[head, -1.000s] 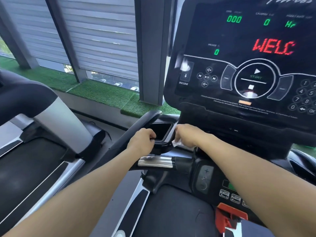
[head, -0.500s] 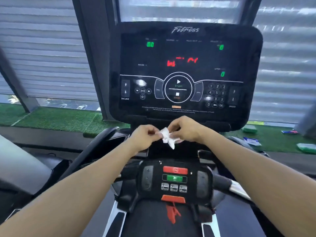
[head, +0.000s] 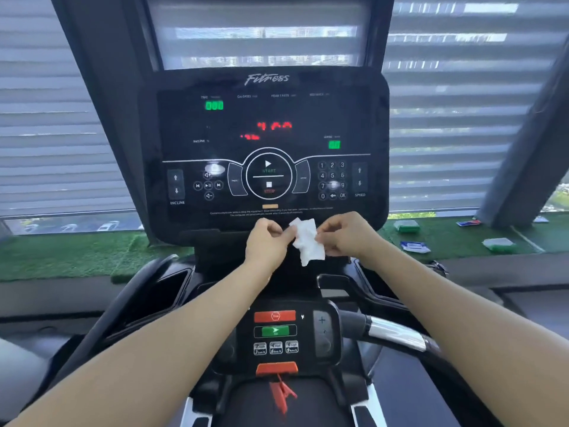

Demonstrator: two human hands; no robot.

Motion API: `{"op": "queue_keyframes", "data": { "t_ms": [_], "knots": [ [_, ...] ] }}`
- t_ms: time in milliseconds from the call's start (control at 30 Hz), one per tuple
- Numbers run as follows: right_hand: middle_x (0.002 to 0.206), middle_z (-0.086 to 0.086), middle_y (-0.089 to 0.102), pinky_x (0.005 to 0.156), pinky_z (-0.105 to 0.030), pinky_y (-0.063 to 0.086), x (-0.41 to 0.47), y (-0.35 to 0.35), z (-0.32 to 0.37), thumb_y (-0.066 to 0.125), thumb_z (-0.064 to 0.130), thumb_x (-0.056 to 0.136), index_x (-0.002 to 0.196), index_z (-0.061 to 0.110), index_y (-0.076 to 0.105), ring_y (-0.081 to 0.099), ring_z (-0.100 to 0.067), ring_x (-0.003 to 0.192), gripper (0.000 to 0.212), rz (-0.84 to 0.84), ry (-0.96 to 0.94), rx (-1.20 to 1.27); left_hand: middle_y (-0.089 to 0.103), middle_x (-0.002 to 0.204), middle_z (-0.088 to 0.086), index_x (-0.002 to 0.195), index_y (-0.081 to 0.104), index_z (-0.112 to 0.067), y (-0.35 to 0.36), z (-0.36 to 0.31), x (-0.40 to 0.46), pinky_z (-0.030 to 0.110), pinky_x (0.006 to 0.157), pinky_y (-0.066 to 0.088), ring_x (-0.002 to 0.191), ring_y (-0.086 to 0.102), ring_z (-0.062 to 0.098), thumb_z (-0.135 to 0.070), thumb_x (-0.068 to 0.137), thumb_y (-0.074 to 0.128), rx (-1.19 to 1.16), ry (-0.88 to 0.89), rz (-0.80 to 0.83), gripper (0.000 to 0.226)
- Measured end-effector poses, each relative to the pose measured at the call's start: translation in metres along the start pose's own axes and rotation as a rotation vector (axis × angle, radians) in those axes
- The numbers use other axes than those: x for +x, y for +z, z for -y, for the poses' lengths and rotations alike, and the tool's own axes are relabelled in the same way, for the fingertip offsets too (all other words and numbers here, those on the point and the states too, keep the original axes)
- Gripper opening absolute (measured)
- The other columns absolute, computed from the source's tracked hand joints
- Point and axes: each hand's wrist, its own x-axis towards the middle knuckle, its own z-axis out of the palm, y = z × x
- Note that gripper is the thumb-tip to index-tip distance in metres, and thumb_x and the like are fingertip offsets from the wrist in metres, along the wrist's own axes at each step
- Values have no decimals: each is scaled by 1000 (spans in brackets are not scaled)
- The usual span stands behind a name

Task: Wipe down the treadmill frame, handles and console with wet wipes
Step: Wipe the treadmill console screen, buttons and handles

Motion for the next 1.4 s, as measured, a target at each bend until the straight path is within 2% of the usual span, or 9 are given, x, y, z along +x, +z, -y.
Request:
{"op": "queue_keyframes", "data": {
  "t_ms": [167, 400, 633, 767, 933, 1033, 1133, 1267, 1400],
  "knots": [
    [73, -7, 65, 62, -24, 58, -12, -9, 1, 62, 1, 88, 89, 0, 66, 63, -13, 65, 5, -18, 55, 218, 66, 107, 9, 94, 57, -13, 19, -9, -8, 26, 77, 54, 99, 65, 20, -31, 86, 68, -194, -105, 295, 22],
    [73, -3, 68, 54, -19, 52, -17, -21, -5, 58, 5, 91, 86, 5, 63, 66, -10, 61, 7, 19, 143, 361, 65, 87, 5, 84, 60, -10, 31, -14, -8, 26, 75, 55, 80, 65, 16, -12, 88, 66, -303, -87, 355, 7],
    [80, -13, 54, 52, -22, 54, -5, -30, -12, 53, -1, 86, 77, 3, 56, 53, -23, 75, 10, -215, 199, 392, 58, 78, 2, 76, 54, -12, 31, -12, 5, 19, 61, 51, 69, 56, 9, -15, 90, 64, -246, -115, 334, 17],
    [67, -6, 54, 53, -24, 54, 1, -31, -18, 54, 0, 86, 64, 10, 48, 56, -20, 65, 25, -269, 240, 511, 59, 75, 1, 76, 52, -12, 24, -10, 11, 19, 64, 51, 67, 55, 9, -14, 93, 60, -270, -174, 344, 19],
    [77, -6, 57, 45, -22, 46, 5, -24, -13, 47, 5, 95, 77, 9, 52, 57, -16, 69, 20, -242, 229, 523, 62, 82, 0, 86, 55, -14, 25, -15, 12, 21, 66, 51, 69, 56, 9, -8, 92, 59, -265, -236, 411, 9],
    [83, -5, 59, 50, -21, 48, 5, -28, -11, 47, 8, 97, 82, 9, 58, 57, -13, 72, 19, -159, 187, 488, 63, 72, -3, 96, 61, -13, 26, -21, 10, 19, 62, 48, 57, 55, 4, -6, 91, 58, -328, -302, 530, 9],
    [81, -4, 59, 57, -23, 48, 6, -31, -13, 50, 8, 97, 80, 10, 59, 57, -13, 71, 19, -135, 165, 446, 61, 62, -8, 88, 63, -16, 29, -24, 10, 18, 62, 46, 54, 53, 1, -10, 93, 56, -342, -308, 577, 10],
    [75, -4, 54, 54, -26, 45, 8, -33, -20, 56, -1, 91, 75, 13, 55, 52, -15, 66, 21, -178, 84, 407, 63, 79, -3, 88, 61, -17, 33, -22, 11, 20, 68, 48, 67, 56, 5, -10, 95, 53, -315, -281, 554, 12],
    [71, -6, 53, 48, -17, 40, 10, -30, -20, 56, -8, 88, 76, 10, 59, 47, -12, 60, 22, -107, -13, 398, 70, 86, 3, 98, 65, -12, 28, -21, 16, 28, 71, 51, 78, 63, 16, -49, 97, 41, -469, -403, 513, 43]
  ]
}}
